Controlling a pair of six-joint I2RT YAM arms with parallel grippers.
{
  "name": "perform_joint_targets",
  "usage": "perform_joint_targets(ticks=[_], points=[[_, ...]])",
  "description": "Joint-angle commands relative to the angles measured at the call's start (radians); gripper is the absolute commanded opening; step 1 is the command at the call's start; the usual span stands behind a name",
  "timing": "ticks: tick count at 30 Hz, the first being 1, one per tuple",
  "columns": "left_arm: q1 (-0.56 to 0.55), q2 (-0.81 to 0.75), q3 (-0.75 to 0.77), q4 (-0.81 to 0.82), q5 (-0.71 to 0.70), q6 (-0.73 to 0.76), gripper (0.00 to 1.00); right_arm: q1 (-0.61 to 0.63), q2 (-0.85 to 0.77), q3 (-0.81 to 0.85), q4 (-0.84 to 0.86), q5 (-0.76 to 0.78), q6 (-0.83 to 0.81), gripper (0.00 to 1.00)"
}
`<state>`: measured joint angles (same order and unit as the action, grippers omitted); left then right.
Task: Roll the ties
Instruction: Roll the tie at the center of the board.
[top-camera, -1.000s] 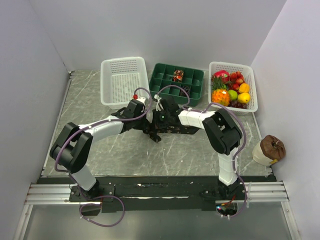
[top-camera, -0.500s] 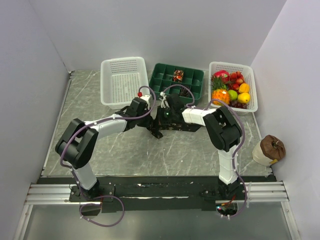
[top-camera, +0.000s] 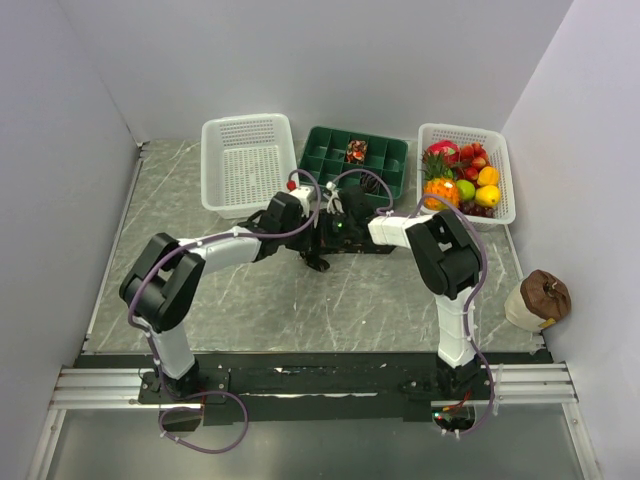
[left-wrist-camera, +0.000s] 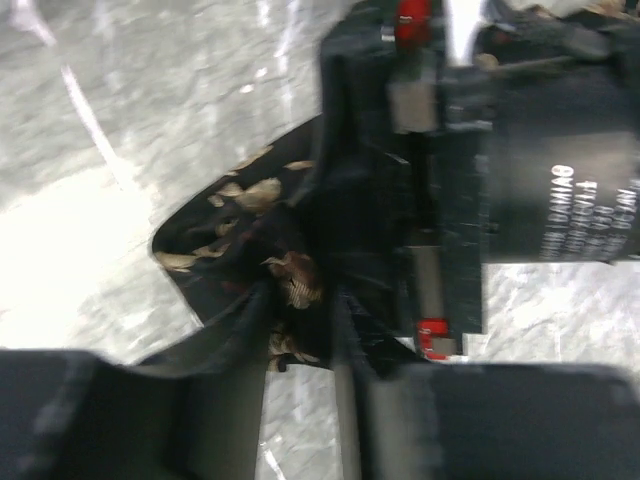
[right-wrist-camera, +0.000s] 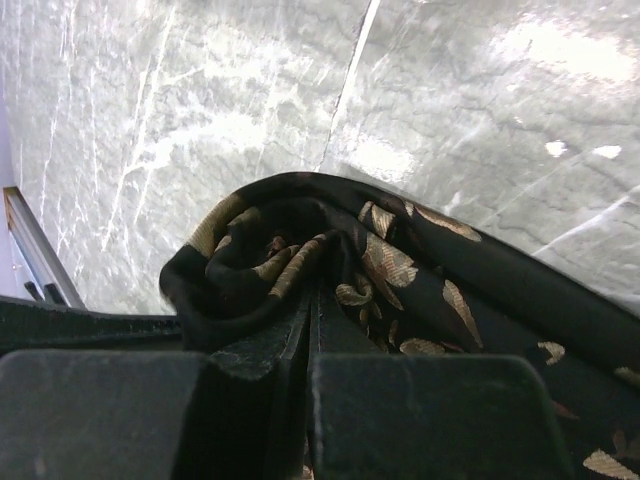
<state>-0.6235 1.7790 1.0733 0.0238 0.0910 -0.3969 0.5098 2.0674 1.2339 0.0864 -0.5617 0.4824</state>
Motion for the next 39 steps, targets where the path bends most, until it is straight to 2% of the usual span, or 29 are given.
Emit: perform_joint_targets(ticks=[1, 2, 5, 12, 20, 29, 35, 39], points=[[-0.051, 0.014, 0.028, 0.177, 0.142, -0.003, 0.39, 0.024, 0.022, -0.01, 0.042, -0.006, -0.005, 0.02], [-0.051, 0.013, 0.021, 0.201, 0.141, -0.002, 0.45, 0.024, 0.022, -0.01, 0.038, -0.001, -0.007, 0.02], [-0.053, 0.016, 0.008, 0.215, 0.136, 0.001, 0.48, 0.024, 0.014, -0.022, 0.038, 0.005, -0.008, 0.02], [-0.051, 0.06, -0.021, 0.29, 0.167, 0.0, 0.45, 0.016, -0.01, -0.037, 0.029, 0.011, -0.014, 0.02], [-0.056, 0.105, -0.044, 0.35, 0.268, 0.033, 0.41, -0.004, -0.016, -0.033, 0.016, -0.018, -0.025, 0.02], [-0.067, 0.187, -0.038, 0.369, 0.257, 0.047, 0.4, -0.013, -0.02, -0.048, 0.018, -0.027, -0.033, 0.02], [-0.088, 0.258, 0.025, 0.28, 0.224, 0.092, 0.4, -0.021, -0.013, -0.013, -0.081, -0.021, -0.099, 0.03], [-0.102, 0.303, 0.068, 0.199, 0.136, 0.105, 0.41, -0.028, -0.052, -0.028, -0.12, -0.027, -0.117, 0.03]])
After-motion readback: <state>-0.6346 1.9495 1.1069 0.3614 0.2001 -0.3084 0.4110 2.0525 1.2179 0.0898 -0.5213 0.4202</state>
